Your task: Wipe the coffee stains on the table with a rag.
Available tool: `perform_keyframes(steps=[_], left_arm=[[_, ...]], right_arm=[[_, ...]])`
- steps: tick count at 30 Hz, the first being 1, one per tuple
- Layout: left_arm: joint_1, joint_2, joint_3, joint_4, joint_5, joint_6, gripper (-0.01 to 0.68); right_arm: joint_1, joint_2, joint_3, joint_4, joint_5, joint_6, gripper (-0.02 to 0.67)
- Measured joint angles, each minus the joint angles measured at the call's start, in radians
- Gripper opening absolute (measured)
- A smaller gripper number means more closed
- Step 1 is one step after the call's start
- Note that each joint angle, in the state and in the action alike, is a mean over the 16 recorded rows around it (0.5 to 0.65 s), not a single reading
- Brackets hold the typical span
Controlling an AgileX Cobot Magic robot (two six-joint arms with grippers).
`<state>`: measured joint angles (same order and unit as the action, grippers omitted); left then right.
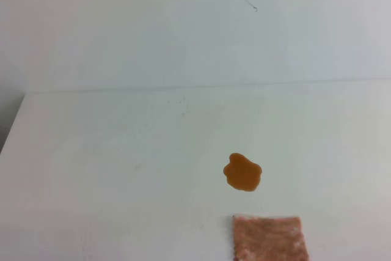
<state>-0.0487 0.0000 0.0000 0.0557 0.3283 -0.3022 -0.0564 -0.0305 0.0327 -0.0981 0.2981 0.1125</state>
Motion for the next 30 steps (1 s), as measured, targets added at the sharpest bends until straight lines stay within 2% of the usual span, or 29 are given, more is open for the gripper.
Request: perform_keyframes(steps=[30], left_arm=[[0.0, 0.0, 0.0, 0.0, 0.0, 0.0, -0.003]], right_arm=[[0.0, 0.0, 0.0, 0.0, 0.0, 0.0, -0.004]])
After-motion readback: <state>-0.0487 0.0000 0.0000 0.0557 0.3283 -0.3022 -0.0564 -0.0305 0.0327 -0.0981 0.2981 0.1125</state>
